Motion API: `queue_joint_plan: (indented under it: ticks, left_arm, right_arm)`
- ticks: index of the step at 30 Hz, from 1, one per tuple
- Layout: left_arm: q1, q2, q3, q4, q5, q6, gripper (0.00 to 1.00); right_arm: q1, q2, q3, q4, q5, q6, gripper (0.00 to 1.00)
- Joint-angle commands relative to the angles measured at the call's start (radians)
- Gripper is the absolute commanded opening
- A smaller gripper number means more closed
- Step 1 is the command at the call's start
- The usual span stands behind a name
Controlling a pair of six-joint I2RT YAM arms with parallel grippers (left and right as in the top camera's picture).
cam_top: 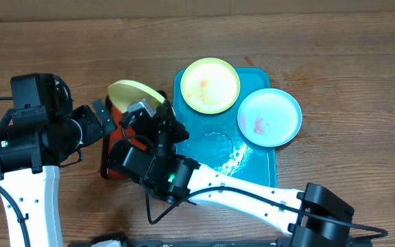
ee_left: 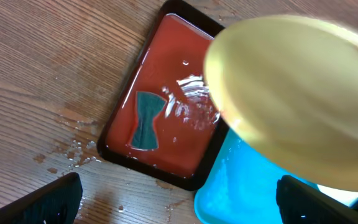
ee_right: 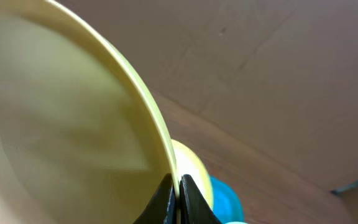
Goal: Clean dirty plates on tray and stack at the side
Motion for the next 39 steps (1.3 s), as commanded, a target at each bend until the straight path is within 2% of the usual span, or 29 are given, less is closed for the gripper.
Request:
queue_joint_plan:
  ticks: [1,3,4,6,7,9,10,11,12,14,15,17,20,22,24,26,30,31,36,39]
  left_arm:
    - [0.006,-0.006,0.022,0.001,-0.018,0.007,1.00]
    - [0.006,-0.006,0.022,0.001,-0.018,0.007,1.00]
    - [0.006,-0.006,0.022,0.001,-0.018,0.007,1.00]
    - [0.006,-0.006,0.022,0.001,-0.018,0.007,1.00]
    - [0.006,-0.006,0.022,0.001,-0.018,0.007,1.00]
    - [0.006,-0.006,0.022,0.001,-0.018,0.007,1.00]
    - [0.006,-0.006,0.022,0.001,-0.018,0.007,1.00]
    - [0.006,-0.006,0.022,0.001,-0.018,0.007,1.00]
    - [0.006,-0.006,0.022,0.001,-0.018,0.007,1.00]
    - [0.006,-0.006,0.022,0.001,-0.018,0.007,1.00]
    - [0.006,-0.006,0.022,0.001,-0.018,0.007,1.00]
    - [0.006,-0.006,0.022,0.001,-0.018,0.007,1.00]
    - [0.006,-0.006,0.022,0.001,-0.018,0.007,1.00]
    - [0.006,-0.006,0.022,0.001,-0.018,0.007,1.00]
    - [0.006,-0.006,0.022,0.001,-0.018,0.007,1.00]
    - [0.006,-0.006,0.022,0.001,-0.018,0.007,1.00]
    - [0.006,-0.006,0.022,0.001,-0.018,0.008,1.00]
    - [0.006,-0.006,0.022,0.001,-0.018,0.007,1.00]
    - [0.006,-0.006,0.022,0.001,-0.018,0.007,1.00]
    - [0.006,-0.006,0.022,0.001,-0.018,0.007,1.00]
  right_arm:
    - [-0.011,-0.002,0.019,0.020,0.067,0.013,0.04]
    - [-0.004,0.002,0.019,0.003,0.095,-0.051,0.04]
    - [-0.013,0.002,0.019,0.016,0.132,-0.034,0.04]
    - [-0.015,0.001,0.019,0.001,0.045,0.014,0.04]
    - [-0.005,0.001,0.019,-0.013,-0.008,-0.029,0.04]
    - [0.000,0.006,0.019,0.016,0.051,-0.122,0.04]
    - [-0.008,0.006,0.019,0.056,0.130,-0.095,0.04]
    - [-0.013,0.006,0.019,0.062,0.120,-0.033,0.04]
    - [-0.011,0.003,0.019,0.049,0.056,-0.033,0.04]
    - [-0.005,0.004,0.019,0.063,0.073,-0.154,0.04]
    - [-0.008,0.005,0.019,0.078,0.119,-0.156,0.04]
    - [-0.018,0.004,0.019,0.086,0.127,-0.048,0.04]
    - [-0.011,0.004,0.019,0.032,0.039,-0.058,0.04]
    - [-0.023,0.004,0.019,-0.004,0.032,0.050,0.04]
    - [-0.058,-0.001,0.019,-0.064,-0.058,0.192,0.04]
    - [-0.118,-0.002,0.019,-0.112,-0.238,0.312,0.04]
    - [-0.261,-0.016,0.030,-0.185,-0.540,0.448,0.04]
    - [-0.344,-0.046,0.055,-0.249,-0.705,0.495,0.04]
    - [-0.589,-0.177,0.115,-0.380,-1.110,0.497,0.04]
    - [-0.775,-0.268,0.116,-0.450,-1.260,0.497,0.04]
